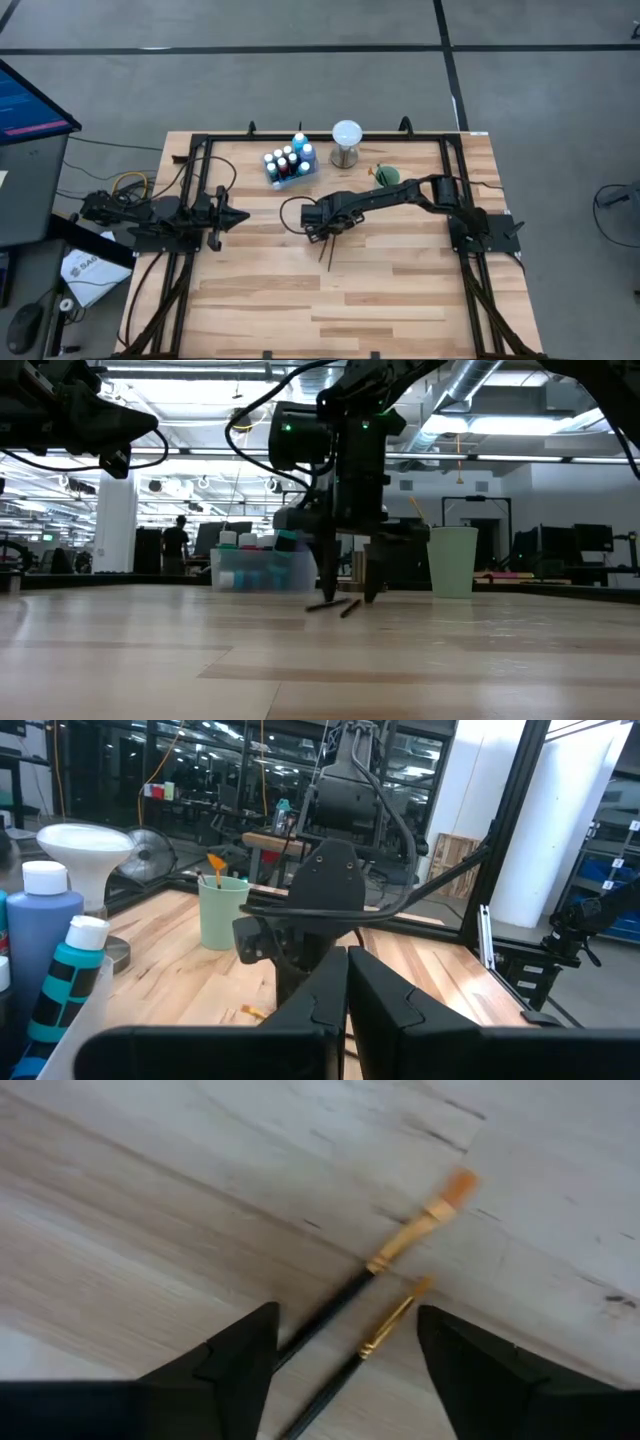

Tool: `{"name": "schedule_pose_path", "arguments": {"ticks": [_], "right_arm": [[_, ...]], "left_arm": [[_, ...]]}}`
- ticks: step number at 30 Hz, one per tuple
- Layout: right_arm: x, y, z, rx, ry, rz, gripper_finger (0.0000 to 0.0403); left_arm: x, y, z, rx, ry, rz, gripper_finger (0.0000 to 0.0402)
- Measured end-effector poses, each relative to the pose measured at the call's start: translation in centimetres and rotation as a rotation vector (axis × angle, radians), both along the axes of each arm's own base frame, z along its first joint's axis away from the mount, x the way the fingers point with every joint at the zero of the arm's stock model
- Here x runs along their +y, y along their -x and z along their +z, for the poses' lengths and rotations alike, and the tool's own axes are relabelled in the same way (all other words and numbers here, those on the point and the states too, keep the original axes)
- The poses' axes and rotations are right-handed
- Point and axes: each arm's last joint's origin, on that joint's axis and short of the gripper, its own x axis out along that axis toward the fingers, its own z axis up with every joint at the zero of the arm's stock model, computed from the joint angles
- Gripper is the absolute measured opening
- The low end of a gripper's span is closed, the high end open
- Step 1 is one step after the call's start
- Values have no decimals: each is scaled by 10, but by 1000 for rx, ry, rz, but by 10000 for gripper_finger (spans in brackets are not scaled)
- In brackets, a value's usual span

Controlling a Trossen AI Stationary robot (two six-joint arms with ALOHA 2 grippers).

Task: Pick & Place Paint Supplies
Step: Put the left gold paint brush into the cup

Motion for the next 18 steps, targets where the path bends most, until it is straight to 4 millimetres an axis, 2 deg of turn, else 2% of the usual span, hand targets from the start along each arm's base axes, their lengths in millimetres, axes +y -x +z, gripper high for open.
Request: {"name": "schedule_pose_path", "arguments": {"ticks": [4,14,18], "right_arm": [[0,2,-2,23,-4,-2,192],[-4,4,0,38,-12,41,18],[-6,5,8,16,4,50,9]], "left_arm": [[0,0,0,0,0,0,6],[0,0,0,0,0,0,6],[0,0,0,-1,0,0,6]]}}
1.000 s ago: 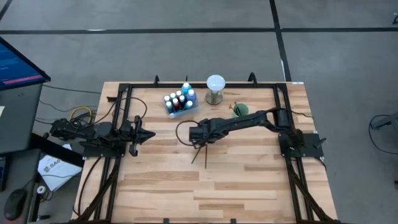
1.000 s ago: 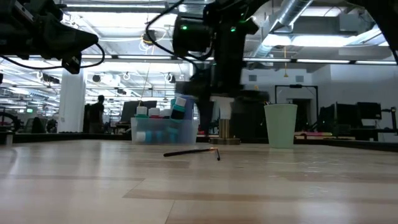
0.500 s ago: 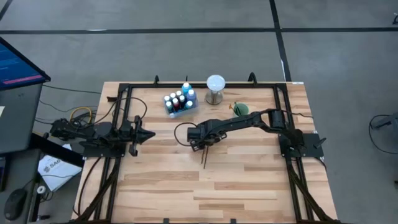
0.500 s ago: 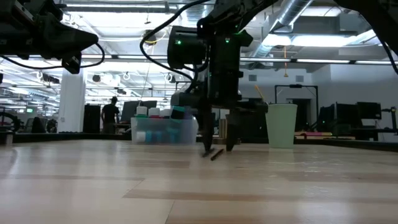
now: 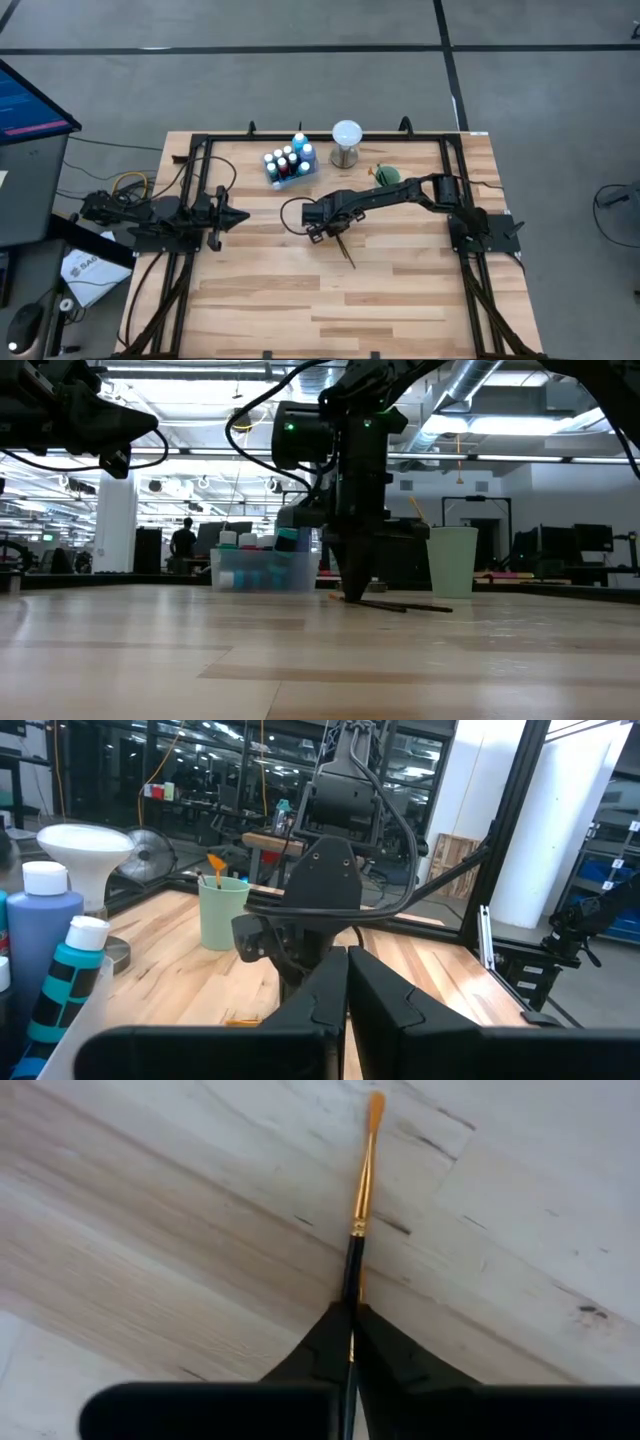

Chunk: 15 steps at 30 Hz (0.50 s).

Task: Pick & Place Paint Supplies
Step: Put the left gold paint brush into the cup, then put the right gold paint brush into the cup

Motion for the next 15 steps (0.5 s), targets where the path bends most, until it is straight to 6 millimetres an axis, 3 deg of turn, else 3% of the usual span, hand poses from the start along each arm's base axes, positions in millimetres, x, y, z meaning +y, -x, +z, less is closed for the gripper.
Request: {"name": "schedule_pose_path", "arguments": {"ticks": [7,11,15], "right_arm": [[0,5,17,-7,22,144,1],[23,11,22,49,27,359,1],[46,20,22,127,27,432,0]], "left_arm": [[0,0,0,-1,0,0,6],[0,0,0,0,0,0,6],[0,0,0,-1,0,0,6]]}}
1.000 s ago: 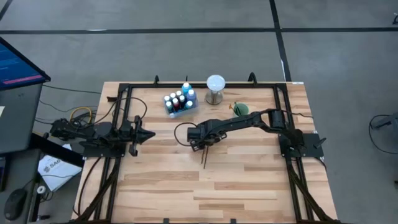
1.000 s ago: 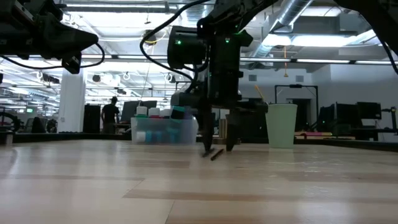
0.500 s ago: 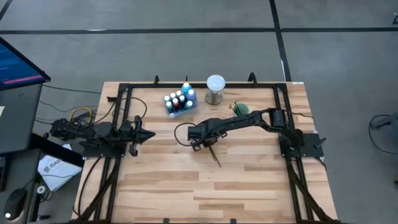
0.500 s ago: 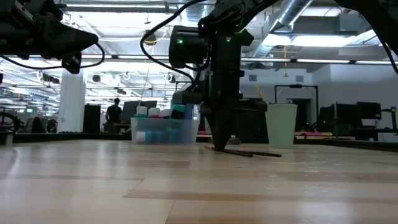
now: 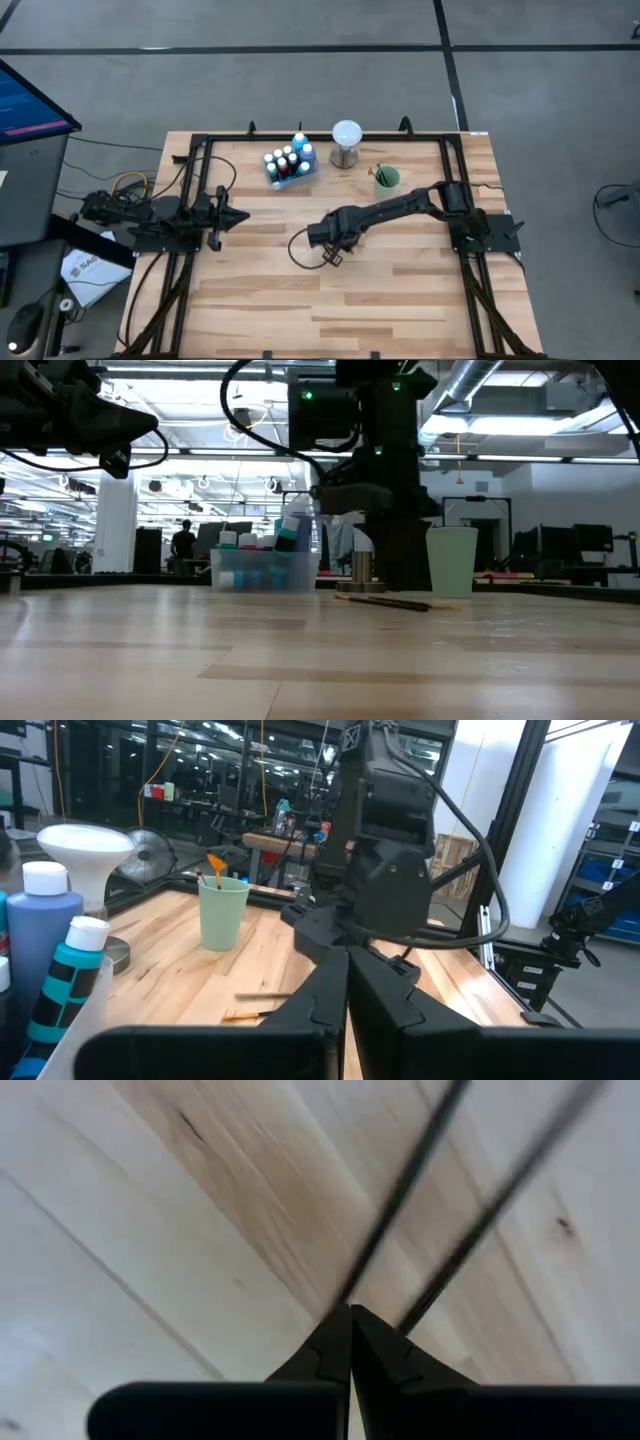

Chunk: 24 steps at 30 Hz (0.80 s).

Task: Pick & Place Paint Supplies
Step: Put the right gold paint brush into the cup

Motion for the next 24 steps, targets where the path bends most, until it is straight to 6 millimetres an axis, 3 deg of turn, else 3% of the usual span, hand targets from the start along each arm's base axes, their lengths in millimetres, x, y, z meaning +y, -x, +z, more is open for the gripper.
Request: {"name": "schedule_pose_path", "arguments": {"ticks": [5,8,13,19,24], "right_arm": [[12,6,6,17,12,17,0],[16,10,8,39,17,-59,5],[13,23,15,142,58,-170,47],[19,30,32,130,58,-25,101],[36,52,65,70,81,289,115]], "left_arm": [[0,0,0,-1,0,0,6],[0,0,0,-1,0,0,6],[0,0,0,-1,1,0,6],[0,0,0,-2,0,0,6],[0,0,0,-3,1,0,6]]}}
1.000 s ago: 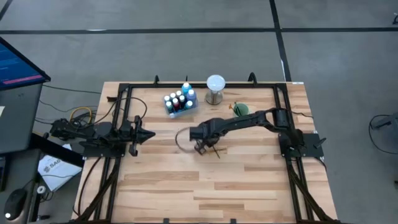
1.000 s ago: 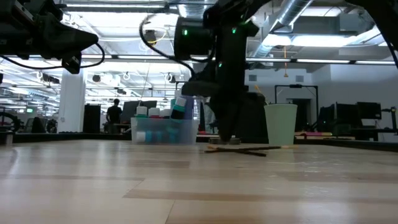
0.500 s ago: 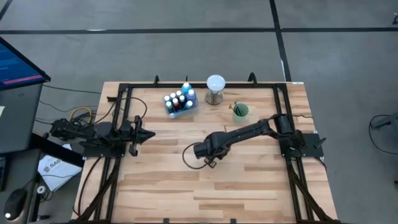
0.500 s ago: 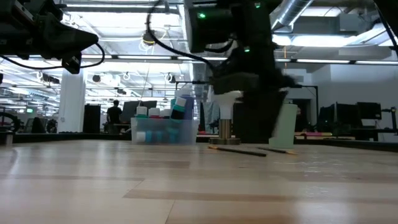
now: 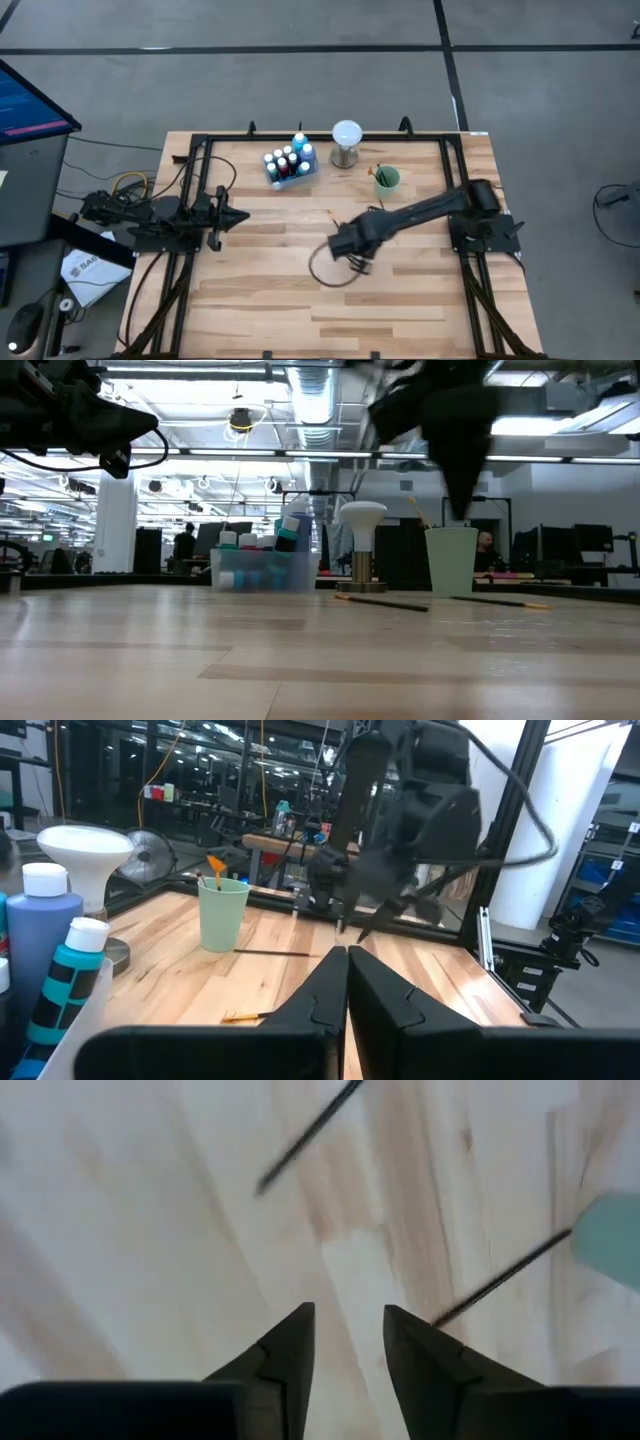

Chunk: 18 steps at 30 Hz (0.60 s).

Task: Pick & Place Paint Supplies
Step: Put the right gold paint brush into the cup

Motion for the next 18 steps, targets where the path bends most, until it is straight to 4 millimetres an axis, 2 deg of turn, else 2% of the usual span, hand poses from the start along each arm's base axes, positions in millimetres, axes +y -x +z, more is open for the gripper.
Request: {"name": "schedule_pose_path", "arguments": {"ticks": [3,9,13,18], "right_arm": [[2,30,11,10,-13,121,114],[-6,94,37,-109,-85,192,99],[-18,127,30,-54,-80,187,83],[-33,140,3,-25,-135,121,76]], "left_arm": [[0,0,0,-1,0,0,6],[0,0,0,-4,1,0,6],[0,0,0,-4,1,0,6],[0,0,0,-4,1,0,6]]}}
